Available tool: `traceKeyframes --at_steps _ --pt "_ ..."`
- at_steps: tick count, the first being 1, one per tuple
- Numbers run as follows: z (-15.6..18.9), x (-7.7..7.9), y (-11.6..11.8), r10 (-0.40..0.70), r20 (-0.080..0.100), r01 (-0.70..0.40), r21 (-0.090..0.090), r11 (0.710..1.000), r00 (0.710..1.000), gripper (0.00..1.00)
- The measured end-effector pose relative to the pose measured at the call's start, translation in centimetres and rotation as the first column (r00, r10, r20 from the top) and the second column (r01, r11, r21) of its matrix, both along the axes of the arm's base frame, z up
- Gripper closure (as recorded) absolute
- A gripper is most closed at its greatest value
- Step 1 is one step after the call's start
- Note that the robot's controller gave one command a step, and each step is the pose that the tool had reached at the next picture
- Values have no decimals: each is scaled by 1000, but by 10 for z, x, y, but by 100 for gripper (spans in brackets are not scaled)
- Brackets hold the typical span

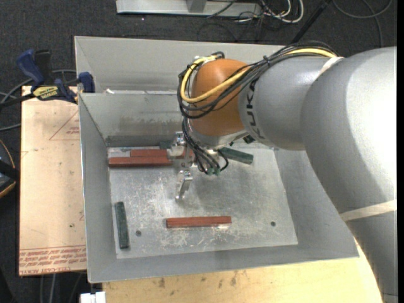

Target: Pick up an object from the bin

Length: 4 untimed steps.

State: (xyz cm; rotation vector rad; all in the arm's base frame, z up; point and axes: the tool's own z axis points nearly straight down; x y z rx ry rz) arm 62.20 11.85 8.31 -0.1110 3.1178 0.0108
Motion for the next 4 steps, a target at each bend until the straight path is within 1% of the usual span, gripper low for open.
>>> traceKeyframes --at_steps 1,2,3,4 --pt "27 -28 -47 8 -20 -8 -4 1000 1000 0" --pt "34 -80 -48 24 -16 -24 -11 1000 1000 0" --pt "-5 -90 -21 10 -3 -10 -1 1000 1000 100" --pt "-5 -90 -21 10 -3 -10 -1 1000 1000 100"
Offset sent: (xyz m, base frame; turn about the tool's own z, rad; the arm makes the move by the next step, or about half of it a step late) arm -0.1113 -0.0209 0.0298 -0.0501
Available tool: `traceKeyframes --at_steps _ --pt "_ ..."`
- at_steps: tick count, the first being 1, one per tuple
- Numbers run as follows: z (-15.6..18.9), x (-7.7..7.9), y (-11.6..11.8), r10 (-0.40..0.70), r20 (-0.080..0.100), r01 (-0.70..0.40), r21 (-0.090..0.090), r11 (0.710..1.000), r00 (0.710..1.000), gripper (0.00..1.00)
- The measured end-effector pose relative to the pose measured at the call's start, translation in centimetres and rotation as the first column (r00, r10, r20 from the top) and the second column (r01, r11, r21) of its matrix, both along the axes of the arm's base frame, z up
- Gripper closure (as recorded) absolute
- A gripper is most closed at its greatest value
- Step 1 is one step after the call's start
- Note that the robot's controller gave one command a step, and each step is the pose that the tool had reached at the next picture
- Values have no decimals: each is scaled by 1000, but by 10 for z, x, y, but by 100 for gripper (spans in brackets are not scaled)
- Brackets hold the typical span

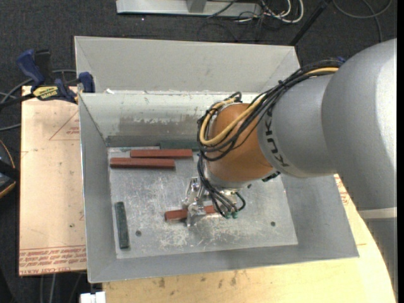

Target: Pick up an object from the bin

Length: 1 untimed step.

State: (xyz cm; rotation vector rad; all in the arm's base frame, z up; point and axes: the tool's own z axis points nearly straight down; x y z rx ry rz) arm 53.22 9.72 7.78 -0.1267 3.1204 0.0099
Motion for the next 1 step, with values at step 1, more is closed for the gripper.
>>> traceKeyframes --at_steps 1 --pt "162 0 -8 6 -15 -6 -6 1000 1000 100"
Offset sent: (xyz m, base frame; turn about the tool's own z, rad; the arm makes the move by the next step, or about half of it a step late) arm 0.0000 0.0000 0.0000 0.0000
